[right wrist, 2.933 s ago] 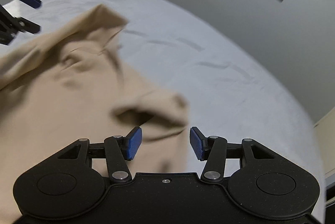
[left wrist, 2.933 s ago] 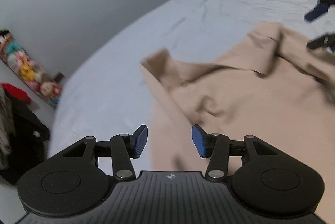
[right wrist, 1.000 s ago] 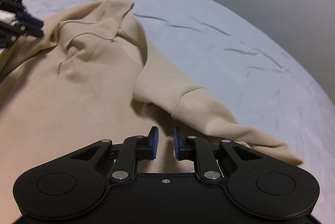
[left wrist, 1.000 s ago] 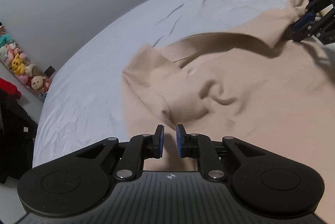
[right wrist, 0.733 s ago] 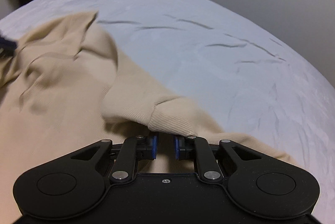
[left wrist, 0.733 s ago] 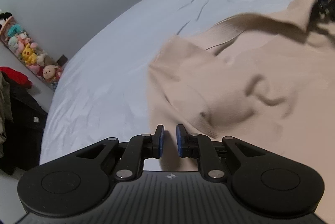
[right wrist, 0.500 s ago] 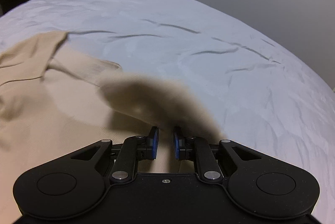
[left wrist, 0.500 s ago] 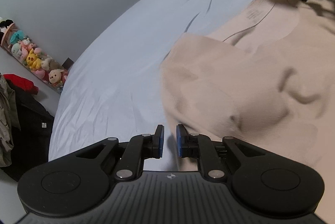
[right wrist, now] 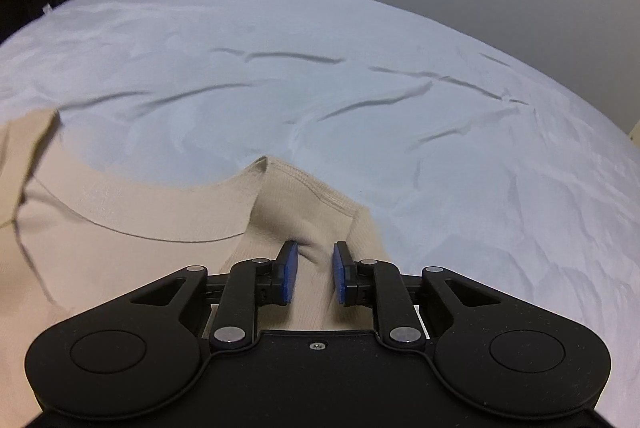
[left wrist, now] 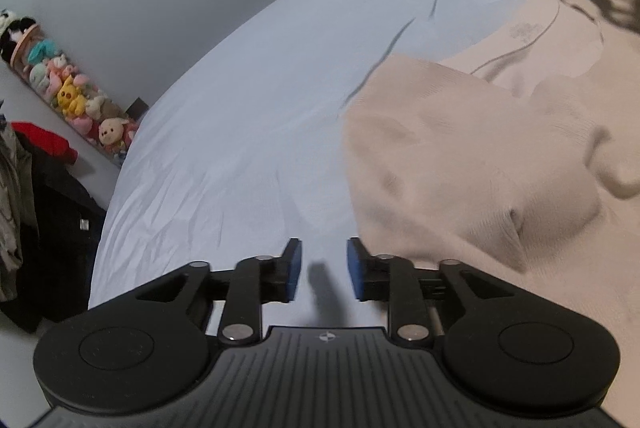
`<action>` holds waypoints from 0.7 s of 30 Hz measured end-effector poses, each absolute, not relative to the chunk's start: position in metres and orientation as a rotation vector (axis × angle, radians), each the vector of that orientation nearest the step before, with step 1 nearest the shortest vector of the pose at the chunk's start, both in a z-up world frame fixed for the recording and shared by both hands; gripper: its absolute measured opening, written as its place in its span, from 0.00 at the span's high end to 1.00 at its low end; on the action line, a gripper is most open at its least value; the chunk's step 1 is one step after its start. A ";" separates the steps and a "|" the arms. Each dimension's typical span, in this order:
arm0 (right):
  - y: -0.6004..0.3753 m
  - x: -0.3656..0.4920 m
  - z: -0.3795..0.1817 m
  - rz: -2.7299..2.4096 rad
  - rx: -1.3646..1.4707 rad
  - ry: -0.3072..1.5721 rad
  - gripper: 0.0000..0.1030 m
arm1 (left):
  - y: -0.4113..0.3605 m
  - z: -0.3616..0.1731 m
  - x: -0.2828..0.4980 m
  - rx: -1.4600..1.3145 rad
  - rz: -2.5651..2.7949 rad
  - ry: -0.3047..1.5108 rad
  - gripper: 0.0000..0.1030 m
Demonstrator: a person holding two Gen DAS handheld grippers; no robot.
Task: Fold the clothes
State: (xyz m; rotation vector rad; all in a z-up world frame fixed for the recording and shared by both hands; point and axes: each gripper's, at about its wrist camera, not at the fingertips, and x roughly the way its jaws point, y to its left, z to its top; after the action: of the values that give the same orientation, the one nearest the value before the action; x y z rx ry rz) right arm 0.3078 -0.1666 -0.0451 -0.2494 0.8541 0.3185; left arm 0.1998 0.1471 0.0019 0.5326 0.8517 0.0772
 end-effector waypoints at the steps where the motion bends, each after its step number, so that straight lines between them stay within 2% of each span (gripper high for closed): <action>1: -0.170 0.307 -0.042 0.316 -0.245 0.853 0.76 | 0.148 0.005 0.197 0.525 0.082 0.851 0.73; 8: -0.214 0.246 0.003 0.301 -0.207 0.886 0.72 | 0.138 0.041 0.134 0.463 0.063 0.877 0.72; 10: -0.224 0.225 0.012 0.306 -0.214 0.901 0.70 | 0.132 0.049 0.110 0.451 0.038 0.892 0.67; 12: -0.233 0.206 0.018 0.312 -0.225 0.912 0.67 | 0.125 0.051 0.090 0.444 0.015 0.907 0.62; 21: -0.264 0.101 0.025 0.418 -0.369 1.009 0.63 | 0.094 0.047 -0.010 0.500 -0.152 1.010 0.60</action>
State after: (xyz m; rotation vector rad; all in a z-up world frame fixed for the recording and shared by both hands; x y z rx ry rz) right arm 0.1015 -0.2640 0.0254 -0.3689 1.0087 0.4176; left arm -0.0096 0.0942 0.0469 0.5005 1.0103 -0.1518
